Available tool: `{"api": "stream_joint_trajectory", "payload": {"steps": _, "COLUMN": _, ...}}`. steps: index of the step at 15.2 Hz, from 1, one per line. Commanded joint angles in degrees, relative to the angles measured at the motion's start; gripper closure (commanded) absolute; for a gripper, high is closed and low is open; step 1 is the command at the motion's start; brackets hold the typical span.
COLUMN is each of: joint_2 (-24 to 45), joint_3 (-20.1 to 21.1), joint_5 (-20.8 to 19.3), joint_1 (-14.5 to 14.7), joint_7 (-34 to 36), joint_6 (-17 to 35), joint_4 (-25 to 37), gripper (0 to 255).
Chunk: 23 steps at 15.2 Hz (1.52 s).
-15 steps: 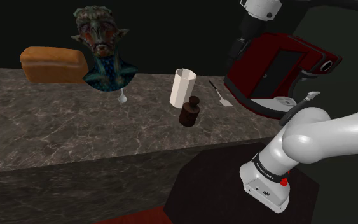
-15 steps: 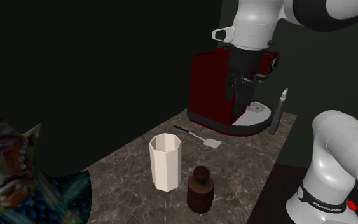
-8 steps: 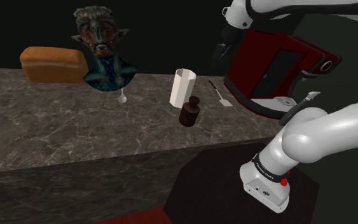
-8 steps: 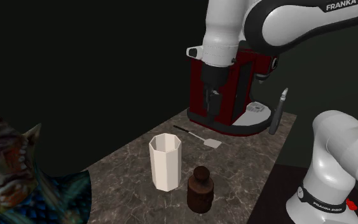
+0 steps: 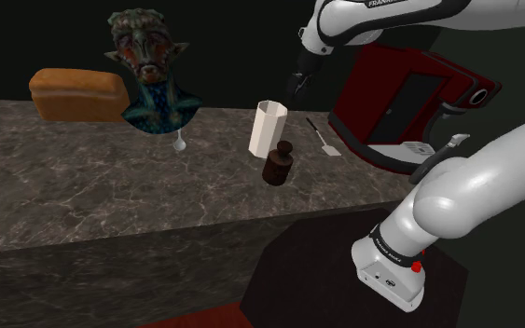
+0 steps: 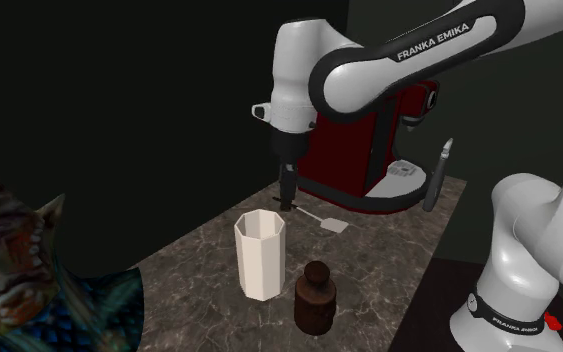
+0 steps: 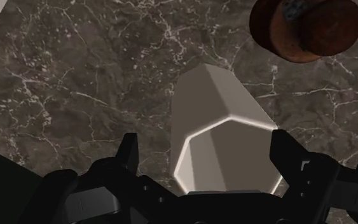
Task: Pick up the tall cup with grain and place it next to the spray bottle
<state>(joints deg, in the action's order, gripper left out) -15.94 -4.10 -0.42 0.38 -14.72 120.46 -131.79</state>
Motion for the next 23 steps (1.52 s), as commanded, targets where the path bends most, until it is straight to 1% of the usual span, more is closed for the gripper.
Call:
{"api": "stream_joint_trajectory", "payload": {"steps": 1, "joint_2": 4.51, "joint_3": -0.41, "joint_5": 0.83, "joint_1": 0.17, "joint_7": -0.92, "joint_6": 2.12, "joint_4": 2.37, "gripper": 0}}
{"api": "stream_joint_trajectory", "payload": {"steps": 4, "joint_2": 11.29, "joint_3": -1.14, "joint_5": 2.30, "joint_1": 0.14, "joint_7": -2.87, "joint_6": 4.79, "joint_4": 6.36, "gripper": 0}}
{"api": "stream_joint_trajectory", "payload": {"steps": 5, "joint_2": 11.77, "joint_3": -1.16, "joint_5": 2.42, "joint_1": 0.11, "joint_7": -3.01, "joint_6": 4.95, "joint_4": 6.66, "gripper": 0}}
{"api": "stream_joint_trajectory", "payload": {"steps": 12, "joint_2": 14.92, "joint_3": -1.10, "joint_5": 2.95, "joint_1": 0.19, "joint_7": -3.37, "joint_6": 10.62, "joint_4": 4.13, "gripper": 0}}
{"api": "stream_joint_trajectory", "payload": {"steps": 20, "joint_2": 14.92, "joint_3": -1.10, "joint_5": 2.95, "joint_1": 0.19, "joint_7": -3.37, "joint_6": 10.60, "joint_4": 4.14, "gripper": 0}}
{"api": "stream_joint_trajectory", "payload": {"steps": 21, "joint_2": 14.92, "joint_3": -1.10, "joint_5": 2.95, "joint_1": 0.19, "joint_7": -3.37, "joint_6": 10.60, "joint_4": 4.14, "gripper": 255}}
{"api": "stream_joint_trajectory", "payload": {"steps": 23, "joint_2": 14.92, "joint_3": -1.10, "joint_5": 2.95, "joint_1": 0.19, "joint_7": -3.37, "joint_6": 10.60, "joint_4": 4.14, "gripper": 255}}
